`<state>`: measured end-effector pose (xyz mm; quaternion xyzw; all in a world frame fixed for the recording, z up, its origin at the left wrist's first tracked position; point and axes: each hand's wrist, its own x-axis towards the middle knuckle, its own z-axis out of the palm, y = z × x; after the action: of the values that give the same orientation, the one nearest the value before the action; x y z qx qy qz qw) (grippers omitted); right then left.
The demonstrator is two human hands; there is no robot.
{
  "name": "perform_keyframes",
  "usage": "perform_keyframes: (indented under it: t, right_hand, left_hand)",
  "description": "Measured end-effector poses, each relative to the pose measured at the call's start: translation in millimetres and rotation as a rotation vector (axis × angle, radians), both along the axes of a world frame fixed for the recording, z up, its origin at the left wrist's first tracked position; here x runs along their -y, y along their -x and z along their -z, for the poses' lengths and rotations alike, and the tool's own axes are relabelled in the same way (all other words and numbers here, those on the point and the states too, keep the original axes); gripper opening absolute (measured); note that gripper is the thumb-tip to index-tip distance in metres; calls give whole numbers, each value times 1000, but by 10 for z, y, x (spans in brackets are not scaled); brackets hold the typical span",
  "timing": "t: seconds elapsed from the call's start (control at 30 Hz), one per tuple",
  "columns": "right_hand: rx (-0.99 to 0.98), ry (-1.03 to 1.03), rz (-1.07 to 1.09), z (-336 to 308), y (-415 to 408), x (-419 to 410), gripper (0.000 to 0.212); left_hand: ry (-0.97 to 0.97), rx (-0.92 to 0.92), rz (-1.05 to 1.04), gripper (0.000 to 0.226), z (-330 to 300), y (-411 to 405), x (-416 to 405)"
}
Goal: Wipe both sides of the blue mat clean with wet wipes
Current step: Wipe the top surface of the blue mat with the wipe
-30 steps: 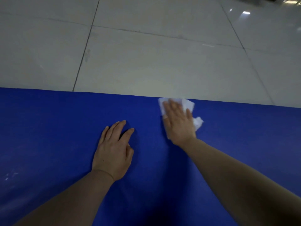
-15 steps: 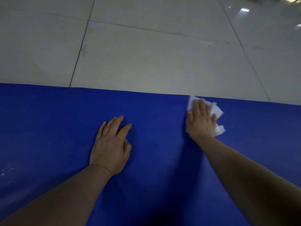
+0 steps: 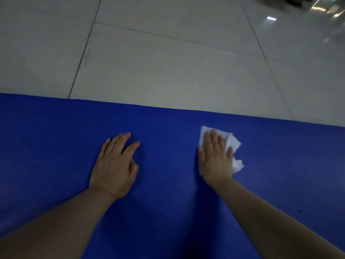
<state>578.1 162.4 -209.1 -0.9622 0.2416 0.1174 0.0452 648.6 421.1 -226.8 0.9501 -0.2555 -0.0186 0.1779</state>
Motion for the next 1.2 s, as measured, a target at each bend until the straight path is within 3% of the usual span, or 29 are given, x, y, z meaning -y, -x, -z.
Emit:
perform_keyframes:
  t: [0.13,0.3,0.4,0.53,0.67,0.77,0.9,0.93,1.0,1.13,1.2]
  right_hand:
    - [78,-99,-285,47,179,-413,69]
    - [78,-109,-314,40,169,-374,65]
    - [55,-113,-308,15,157,-394,64]
    - [61,-108,-301,7,150,-362,71]
    - [65,-113,-320,-31,187,-359,70]
    - [21,-51,-189,-29,403,-173,57]
    - [34,-18,308,-21,736,134,58]
    - [27,-13,349,-9,738,80,58]
    - [12,29,207,21,707,-256,60]
    - [60,-71,-322,13,885,-925,67]
    - [53,-65,-317,11,972,-710,68]
  left_hand:
    - [20,15,1,56,26,-3,-6]
    - [40,46,-15,44,26,1,-10]
    - [57,119,99,40,-36,313,34]
    - [40,22,155,47,-31,841,134]
    - [54,11,159,46,-27,815,153]
    - [94,3,151,45,-11,823,155]
    - [106,31,144,34,7,830,164]
    - [116,37,139,31,7,825,169]
    - [116,35,131,33,7,832,167]
    - [113,72,131,34,11,839,160]
    - [119,97,123,34,13,837,163]
